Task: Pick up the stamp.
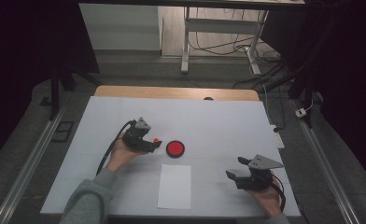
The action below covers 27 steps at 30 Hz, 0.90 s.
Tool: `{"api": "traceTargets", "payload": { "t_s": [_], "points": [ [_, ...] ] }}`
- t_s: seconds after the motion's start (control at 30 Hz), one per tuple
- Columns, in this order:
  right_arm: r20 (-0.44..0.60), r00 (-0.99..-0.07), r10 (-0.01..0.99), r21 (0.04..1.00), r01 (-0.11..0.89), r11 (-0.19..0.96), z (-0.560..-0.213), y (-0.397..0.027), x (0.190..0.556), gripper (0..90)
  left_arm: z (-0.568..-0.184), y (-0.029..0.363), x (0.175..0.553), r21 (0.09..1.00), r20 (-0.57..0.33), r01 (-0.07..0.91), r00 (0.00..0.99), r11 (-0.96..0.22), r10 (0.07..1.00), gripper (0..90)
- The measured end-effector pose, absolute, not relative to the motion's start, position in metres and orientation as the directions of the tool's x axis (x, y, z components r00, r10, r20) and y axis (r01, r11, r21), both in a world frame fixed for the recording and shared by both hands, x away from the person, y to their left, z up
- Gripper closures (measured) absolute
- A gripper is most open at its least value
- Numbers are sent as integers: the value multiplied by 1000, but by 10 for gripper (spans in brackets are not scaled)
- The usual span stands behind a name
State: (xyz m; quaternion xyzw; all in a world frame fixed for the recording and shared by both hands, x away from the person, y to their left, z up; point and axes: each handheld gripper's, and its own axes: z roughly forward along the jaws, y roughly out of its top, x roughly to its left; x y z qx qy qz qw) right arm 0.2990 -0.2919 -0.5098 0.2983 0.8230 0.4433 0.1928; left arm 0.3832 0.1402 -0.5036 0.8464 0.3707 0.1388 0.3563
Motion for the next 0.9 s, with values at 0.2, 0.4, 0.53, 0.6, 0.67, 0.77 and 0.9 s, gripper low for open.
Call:
{"api": "traceTargets", "payload": {
  "t_s": [0.2,0.4,0.53,0.6,0.67,0.77,0.9],
  "points": [
    [-48,-749,661,847,320,424,-510,-292,299,244,-506,141,384,711,-40,532,684,-460,728,266],
    [-52,-751,659,844,319,431,-510,-292,299,244,-510,141,385,713,-39,529,685,-460,727,310],
    [-54,-749,660,842,321,434,-510,-292,299,244,-513,138,387,710,-42,528,692,-466,721,345],
    [-54,-749,660,842,321,434,-510,-292,299,244,-515,137,387,707,-38,526,695,-472,718,365],
    [-52,-750,659,843,321,431,-511,-292,299,244,-517,136,388,706,-33,524,696,-477,717,382],
    [-55,-750,660,841,321,435,-511,-292,299,245,-520,134,389,703,-27,524,696,-482,717,416],
    [-49,-752,657,844,321,431,-511,-292,299,244,-524,133,391,699,-16,521,696,-489,718,473]
  ]
}}
